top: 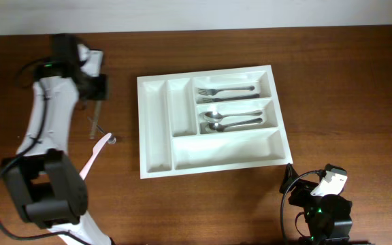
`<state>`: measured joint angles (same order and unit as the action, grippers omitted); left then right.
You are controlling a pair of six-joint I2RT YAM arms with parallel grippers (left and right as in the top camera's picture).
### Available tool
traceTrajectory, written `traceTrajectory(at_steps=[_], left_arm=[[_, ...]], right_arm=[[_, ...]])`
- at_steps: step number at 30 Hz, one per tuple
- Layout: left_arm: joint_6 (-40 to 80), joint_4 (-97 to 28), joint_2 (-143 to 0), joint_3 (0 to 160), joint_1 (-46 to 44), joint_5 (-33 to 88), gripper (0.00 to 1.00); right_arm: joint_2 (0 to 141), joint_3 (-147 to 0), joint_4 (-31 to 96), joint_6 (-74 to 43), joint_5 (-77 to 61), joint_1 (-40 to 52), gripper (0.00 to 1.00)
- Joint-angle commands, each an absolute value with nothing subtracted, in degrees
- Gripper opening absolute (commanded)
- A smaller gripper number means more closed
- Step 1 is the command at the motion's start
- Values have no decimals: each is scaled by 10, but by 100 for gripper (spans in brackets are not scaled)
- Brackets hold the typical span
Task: Pack container
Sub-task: 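Carry the tongs over the tray's lower compartment with the left gripper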
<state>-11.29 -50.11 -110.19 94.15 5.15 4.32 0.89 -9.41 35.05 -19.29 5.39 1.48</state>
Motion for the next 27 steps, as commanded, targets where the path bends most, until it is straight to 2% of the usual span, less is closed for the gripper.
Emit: traceTrajectory(at_steps=[1, 15, 27], left_arm=[[-79, -510, -1083, 955, -6, 51, 2], [124, -528, -1083, 924, -100, -4, 2], [134, -525, -1083, 883, -152, -4, 2]], right_arm=[[2, -90, 349, -192, 67, 10, 99], [2, -90, 349, -192, 67, 10, 99], [2, -90, 349, -192, 67, 10, 99]])
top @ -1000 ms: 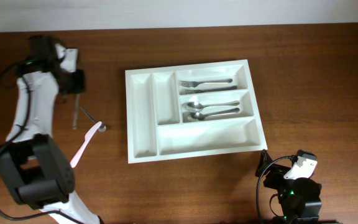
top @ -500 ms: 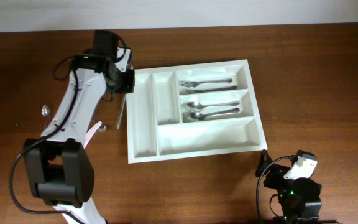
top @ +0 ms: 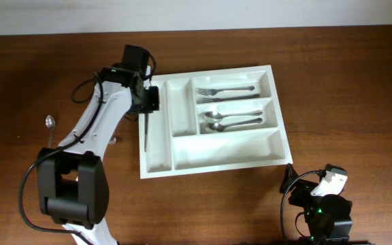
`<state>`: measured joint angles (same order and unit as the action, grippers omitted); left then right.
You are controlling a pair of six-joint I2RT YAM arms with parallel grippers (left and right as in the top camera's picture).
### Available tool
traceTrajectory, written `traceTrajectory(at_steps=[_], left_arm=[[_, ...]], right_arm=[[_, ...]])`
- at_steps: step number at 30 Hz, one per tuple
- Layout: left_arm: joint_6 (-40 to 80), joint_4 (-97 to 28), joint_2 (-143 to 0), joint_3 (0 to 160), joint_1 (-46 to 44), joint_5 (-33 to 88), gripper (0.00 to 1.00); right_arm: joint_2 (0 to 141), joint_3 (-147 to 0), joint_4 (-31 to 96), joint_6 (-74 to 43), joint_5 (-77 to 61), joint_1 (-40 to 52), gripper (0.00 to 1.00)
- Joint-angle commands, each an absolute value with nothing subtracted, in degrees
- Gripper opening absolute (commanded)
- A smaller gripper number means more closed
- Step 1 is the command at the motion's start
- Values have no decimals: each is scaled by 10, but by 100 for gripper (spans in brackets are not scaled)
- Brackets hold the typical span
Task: Pack container
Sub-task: 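Carry the tongs over the tray's lower compartment with the left gripper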
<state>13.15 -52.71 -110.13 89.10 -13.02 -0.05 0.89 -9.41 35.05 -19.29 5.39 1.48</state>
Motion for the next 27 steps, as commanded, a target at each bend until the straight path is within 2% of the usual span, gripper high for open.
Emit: traceTrajectory(at_steps=[1, 4, 6, 17, 22, 27], left_arm=[[118, -521, -1083, 883, -160, -4, 2], [21, -500, -1083, 883, -190, 11, 2], [-120, -495, -1083, 883, -224, 47, 2], [-427, -497, -1083, 883, -330, 85, 2], [-473, -492, -1088, 883, -354, 154, 2], [-472, -483, -1098, 883, -368, 162, 2]], right_arm=[[2, -90, 349, -192, 67, 10, 99], [2, -90, 349, -192, 67, 10, 99], [2, -90, 349, -192, 67, 10, 99], [2, -90, 349, -192, 67, 10, 99], [2, -90, 349, -192, 67, 10, 99], [2, -90, 349, -192, 67, 10, 99]])
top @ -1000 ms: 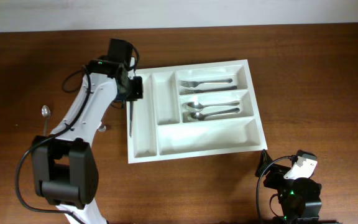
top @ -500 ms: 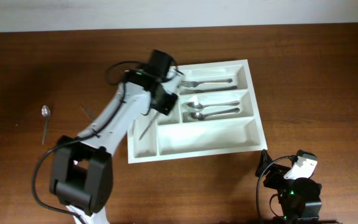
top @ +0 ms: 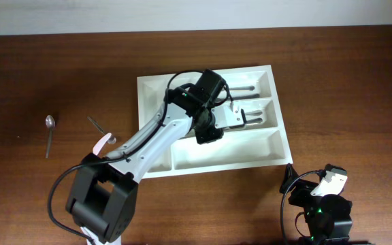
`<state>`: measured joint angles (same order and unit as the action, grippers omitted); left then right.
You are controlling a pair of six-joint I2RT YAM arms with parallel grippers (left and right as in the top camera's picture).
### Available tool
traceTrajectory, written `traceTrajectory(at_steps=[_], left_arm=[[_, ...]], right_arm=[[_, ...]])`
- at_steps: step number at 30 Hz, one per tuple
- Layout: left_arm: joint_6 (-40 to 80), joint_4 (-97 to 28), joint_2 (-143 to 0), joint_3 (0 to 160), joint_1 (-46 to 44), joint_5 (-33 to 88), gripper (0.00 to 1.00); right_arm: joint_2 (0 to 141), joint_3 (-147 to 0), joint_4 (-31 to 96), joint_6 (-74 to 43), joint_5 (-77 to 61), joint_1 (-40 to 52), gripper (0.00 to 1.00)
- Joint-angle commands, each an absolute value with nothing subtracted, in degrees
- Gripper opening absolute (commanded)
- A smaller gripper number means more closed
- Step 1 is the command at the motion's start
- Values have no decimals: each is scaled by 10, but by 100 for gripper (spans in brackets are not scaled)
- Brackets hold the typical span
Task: Pack container
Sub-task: 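Carry the tongs over the tray's lower compartment with the left gripper, then release the tongs into the lower compartment and lift the left gripper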
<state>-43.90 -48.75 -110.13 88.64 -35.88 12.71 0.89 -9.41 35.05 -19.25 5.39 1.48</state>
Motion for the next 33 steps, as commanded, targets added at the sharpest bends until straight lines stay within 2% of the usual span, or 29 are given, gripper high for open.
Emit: traceTrajectory(at_steps=[1, 13, 15, 21, 23, 29, 33], left_arm=[[-472, -480, -1100, 883, -371, 162, 2], [-427, -486, -1130, 882, -397, 161, 2], [-427, -491, -1134, 882, -397, 161, 5], [-402, -495, -1144, 882, -397, 161, 43], [-401, -500, -1144, 882, -397, 157, 52], [-319, -534, -1118, 939, -384, -68, 52], [-282, -593, -1085, 996, -344, -118, 60]], right_arm=[[2, -90, 349, -192, 67, 10, 99], [2, -90, 349, -192, 67, 10, 99], [2, -90, 349, -192, 67, 10, 99], [2, -90, 349, -192, 67, 10, 99], [2, -90, 349, -192, 67, 10, 99], [2, -90, 349, -192, 67, 10, 99], [2, -90, 349, -192, 67, 10, 99]])
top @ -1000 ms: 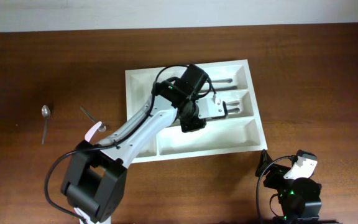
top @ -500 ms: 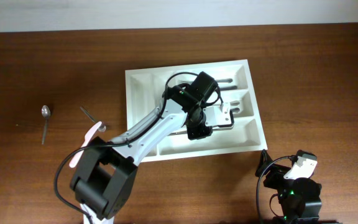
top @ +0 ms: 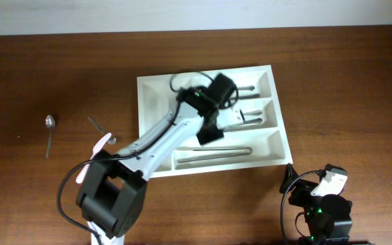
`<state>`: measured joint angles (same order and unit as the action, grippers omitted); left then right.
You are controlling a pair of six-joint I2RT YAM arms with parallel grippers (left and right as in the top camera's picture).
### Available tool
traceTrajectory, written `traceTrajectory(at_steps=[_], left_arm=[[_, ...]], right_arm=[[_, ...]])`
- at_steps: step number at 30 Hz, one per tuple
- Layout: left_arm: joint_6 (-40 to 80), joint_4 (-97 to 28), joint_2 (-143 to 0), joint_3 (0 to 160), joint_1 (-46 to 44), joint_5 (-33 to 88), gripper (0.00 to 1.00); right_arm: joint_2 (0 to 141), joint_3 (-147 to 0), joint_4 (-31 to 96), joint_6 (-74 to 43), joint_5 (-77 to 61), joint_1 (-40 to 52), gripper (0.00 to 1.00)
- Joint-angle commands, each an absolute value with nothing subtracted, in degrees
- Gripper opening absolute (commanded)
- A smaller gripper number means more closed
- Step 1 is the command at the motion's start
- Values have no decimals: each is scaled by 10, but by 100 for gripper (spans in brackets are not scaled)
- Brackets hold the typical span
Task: Pack container
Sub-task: 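Release the tongs into the lower compartment and lift the left gripper, then lower the left gripper onto the white plastic knife and grasp it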
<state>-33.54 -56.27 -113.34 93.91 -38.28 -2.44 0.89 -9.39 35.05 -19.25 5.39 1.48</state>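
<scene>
The white cutlery tray (top: 141, 122) lies in the middle of the table. Forks (top: 250, 88) fill its upper right compartment and spoons (top: 254, 120) the one below. A long knife (top: 213, 151) lies flat in the wide bottom compartment. My left gripper (top: 209, 133) hangs just above that compartment, apart from the knife, and looks open. A loose spoon (top: 48, 126) rests on the table at far left. My right gripper (top: 290, 178) is folded at the front right; its jaws are too small to read.
A thin dark utensil (top: 95, 124) and a pink utensil (top: 101, 145) lie on the wood left of the tray, by the left arm's base link. The tray's two tall left compartments hold nothing. The right arm's base (top: 322, 211) sits at the front right edge.
The knife now lies in the bottom compartment, let go. My left gripper sits almost where it was over the tray's middle, with the wrist turned a little to the right.
My left gripper was at the far left of the table over a long utensil. Then it held a knife hanging at the tray's left edge. Then it stood over the tray's middle, and now the knife lies in the bottom compartment. The right arm never moved.
</scene>
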Motion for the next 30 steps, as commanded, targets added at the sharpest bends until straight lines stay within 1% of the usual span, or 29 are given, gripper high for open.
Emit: traceTrajectory(at_steps=[1, 2, 4, 7, 12, 13, 14, 16, 19, 21, 22, 25, 26, 27, 30], left_arm=[[-267, -611, -1078, 1007, -329, -118, 67], [-249, -628, -1071, 1017, -312, -118, 73], [-222, -667, -1060, 1028, -274, -118, 76], [-208, -715, -1053, 1028, -200, -118, 77], [-108, -736, -1054, 1023, -33, -96, 80], [-107, -738, -1055, 1022, 2, -79, 80], [-109, -738, -1058, 1021, 56, -50, 79], [-154, -741, -1064, 1021, 104, -17, 79], [-231, -756, -1074, 1020, 145, 12, 78], [-292, -769, -1082, 1017, 160, 38, 73], [-316, -772, -1086, 1011, 164, 49, 73], [-326, -771, -1093, 981, 163, 49, 73], [-331, -769, -1093, 969, 162, 49, 70], [-331, -759, -1093, 947, 162, 47, 64], [-331, -741, -1093, 904, 163, 43, 63]], right_arm=[[2, -90, 349, -192, 67, 10, 99], [2, -90, 349, -192, 67, 10, 99], [2, -90, 349, -192, 67, 10, 99], [2, -90, 349, -192, 67, 10, 99], [2, -90, 349, -192, 67, 10, 99], [2, -90, 349, -192, 67, 10, 99], [2, -90, 349, -192, 67, 10, 99], [2, -90, 349, -192, 67, 10, 99], [2, -90, 349, -192, 67, 10, 99], [2, -90, 349, -192, 67, 10, 99], [2, -90, 349, -192, 67, 10, 99], [2, -90, 349, -192, 67, 10, 99], [2, -90, 349, -192, 67, 10, 99], [2, -90, 349, -192, 67, 10, 99], [2, -90, 349, -192, 67, 10, 99]])
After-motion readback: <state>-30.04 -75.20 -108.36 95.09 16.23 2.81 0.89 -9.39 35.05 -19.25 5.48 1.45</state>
